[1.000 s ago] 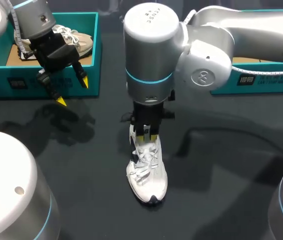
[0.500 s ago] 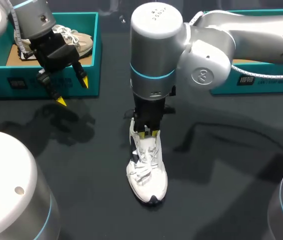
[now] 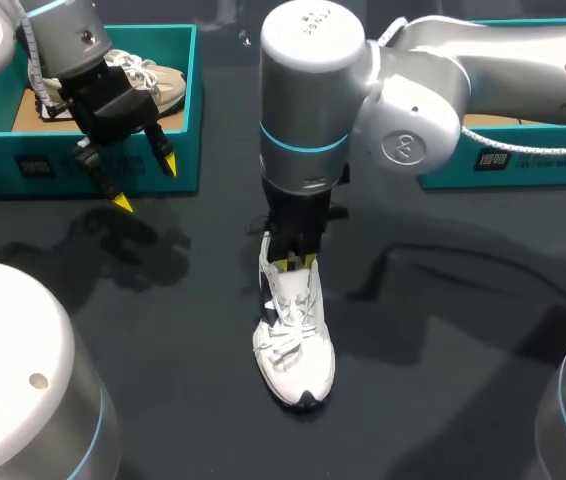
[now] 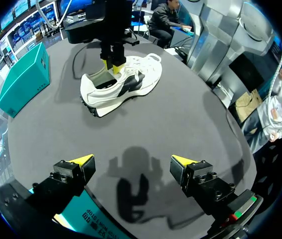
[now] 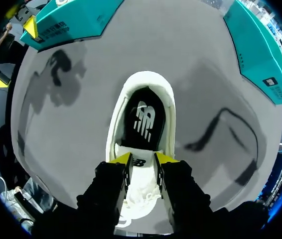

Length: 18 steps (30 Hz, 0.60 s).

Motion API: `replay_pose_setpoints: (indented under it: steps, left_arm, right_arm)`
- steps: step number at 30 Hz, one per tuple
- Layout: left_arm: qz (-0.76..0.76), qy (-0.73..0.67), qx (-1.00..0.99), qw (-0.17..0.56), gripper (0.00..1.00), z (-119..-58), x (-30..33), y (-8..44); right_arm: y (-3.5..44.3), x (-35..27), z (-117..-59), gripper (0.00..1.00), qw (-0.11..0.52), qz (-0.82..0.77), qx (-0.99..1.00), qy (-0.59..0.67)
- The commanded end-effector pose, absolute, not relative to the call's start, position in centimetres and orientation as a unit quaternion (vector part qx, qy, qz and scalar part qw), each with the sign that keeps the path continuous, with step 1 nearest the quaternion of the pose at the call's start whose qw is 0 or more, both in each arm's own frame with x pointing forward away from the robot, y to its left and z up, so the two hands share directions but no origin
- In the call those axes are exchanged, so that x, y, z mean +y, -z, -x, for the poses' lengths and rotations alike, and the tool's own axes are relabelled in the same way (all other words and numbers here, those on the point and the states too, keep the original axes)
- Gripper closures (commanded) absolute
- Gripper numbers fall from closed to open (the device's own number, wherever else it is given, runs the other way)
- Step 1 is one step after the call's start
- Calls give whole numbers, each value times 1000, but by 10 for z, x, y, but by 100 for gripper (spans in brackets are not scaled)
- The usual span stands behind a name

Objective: Take the shoe out of the shoebox, open the shoe tongue, remove and reinsert the insole, then place the shoe into the shoebox

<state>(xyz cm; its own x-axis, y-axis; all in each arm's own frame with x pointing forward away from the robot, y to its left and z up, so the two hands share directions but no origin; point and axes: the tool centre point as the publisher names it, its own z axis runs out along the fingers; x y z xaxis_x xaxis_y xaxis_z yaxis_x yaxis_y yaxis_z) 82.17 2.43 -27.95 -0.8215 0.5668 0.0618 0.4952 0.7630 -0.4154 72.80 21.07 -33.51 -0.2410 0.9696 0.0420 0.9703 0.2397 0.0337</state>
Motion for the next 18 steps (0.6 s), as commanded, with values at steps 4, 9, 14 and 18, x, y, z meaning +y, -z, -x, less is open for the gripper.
replay_pose_setpoints:
  steps: [4, 9, 14, 18]
  left_arm:
    - [285, -193, -934, 92, 0, -822, 25, 279]
    - [285, -193, -934, 92, 0, -822, 25, 279]
    - [285, -193, -934, 92, 0, -822, 25, 279]
    - [285, -193, -934, 92, 0, -822, 25, 279]
  right_arm:
    - [296, 213, -732, 59, -27, 527, -849, 15]
    - [282, 218, -741, 47, -58, 427, -902, -14]
    - [280, 219, -752, 0, -65, 278, -958, -39]
    - [281, 220, -752, 0, -59, 243, -967, -49]
